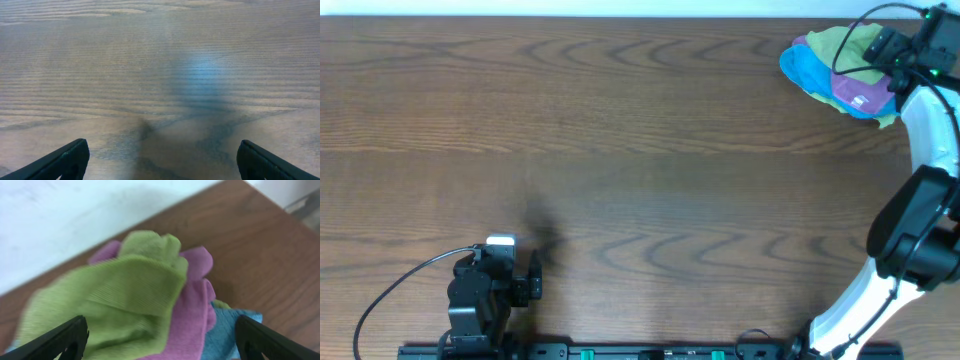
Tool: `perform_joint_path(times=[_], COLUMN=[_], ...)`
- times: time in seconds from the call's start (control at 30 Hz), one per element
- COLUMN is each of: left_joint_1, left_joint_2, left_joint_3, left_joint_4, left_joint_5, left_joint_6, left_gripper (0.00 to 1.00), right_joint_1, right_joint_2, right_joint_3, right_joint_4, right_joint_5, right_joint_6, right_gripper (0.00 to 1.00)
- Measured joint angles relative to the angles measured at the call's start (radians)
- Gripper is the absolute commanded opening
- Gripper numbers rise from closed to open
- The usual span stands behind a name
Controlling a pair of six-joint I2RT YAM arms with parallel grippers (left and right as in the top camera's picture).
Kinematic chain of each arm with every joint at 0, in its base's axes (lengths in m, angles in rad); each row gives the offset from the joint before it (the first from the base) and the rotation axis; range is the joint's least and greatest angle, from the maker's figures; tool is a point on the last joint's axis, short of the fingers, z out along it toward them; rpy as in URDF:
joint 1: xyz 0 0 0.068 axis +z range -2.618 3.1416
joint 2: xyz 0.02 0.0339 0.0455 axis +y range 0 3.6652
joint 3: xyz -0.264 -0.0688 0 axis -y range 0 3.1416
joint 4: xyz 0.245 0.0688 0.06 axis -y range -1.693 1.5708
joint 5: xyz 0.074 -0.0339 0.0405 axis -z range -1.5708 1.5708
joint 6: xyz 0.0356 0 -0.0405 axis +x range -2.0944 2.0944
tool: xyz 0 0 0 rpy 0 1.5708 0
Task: Fold the cloth
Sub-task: 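Reach the right gripper forward to the cloth pile, then pinch the top green cloth with the right gripper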
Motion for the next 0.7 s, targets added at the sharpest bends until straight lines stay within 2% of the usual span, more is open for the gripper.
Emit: perform_joint_path(times=[0.2,0.53,0.7], left_joint_1=[0.0,0.0,0.0], left_joint_2=[0.0,0.0,0.0], left_joint_3=[0.0,0.0,0.0], left_joint_4=[0.0,0.0,0.0], left_joint_5=[0.0,0.0,0.0], left_joint_6=[0.0,0.0,0.0], left_gripper=[0.95,0.95,0.95], right_joint_1=[-0.037,-0.05,-0.05], right_joint_2=[0.038,0.063,0.094], right_joint_3=[0.0,0.0,0.0], right_joint_4=[-0.001,0.071,0.096], right_joint_5=[-0.009,-0.092,-0.122], right_joint_6=[0.0,0.014,0.036], right_gripper=[0.89,0.88,0.83])
